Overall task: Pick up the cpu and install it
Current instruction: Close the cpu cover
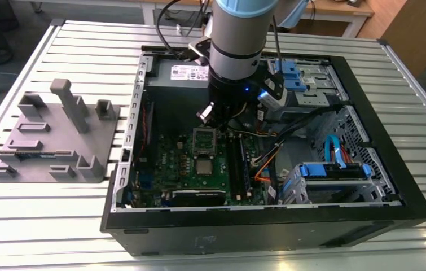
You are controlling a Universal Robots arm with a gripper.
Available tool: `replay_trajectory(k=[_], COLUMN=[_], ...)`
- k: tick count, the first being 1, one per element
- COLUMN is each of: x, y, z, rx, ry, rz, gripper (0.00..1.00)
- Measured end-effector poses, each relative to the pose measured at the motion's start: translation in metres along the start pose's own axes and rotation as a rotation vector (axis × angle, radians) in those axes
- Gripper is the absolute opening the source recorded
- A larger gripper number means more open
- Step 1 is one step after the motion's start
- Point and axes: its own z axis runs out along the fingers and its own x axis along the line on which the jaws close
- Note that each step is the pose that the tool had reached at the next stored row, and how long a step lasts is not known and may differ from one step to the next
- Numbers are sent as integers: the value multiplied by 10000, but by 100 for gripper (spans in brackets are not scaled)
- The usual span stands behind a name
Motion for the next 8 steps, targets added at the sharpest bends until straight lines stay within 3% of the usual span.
replay_trajectory(k=[8], x=[0], y=[1], z=[-17], rx=[-1], ry=[1], rz=[-18], gripper=[11])
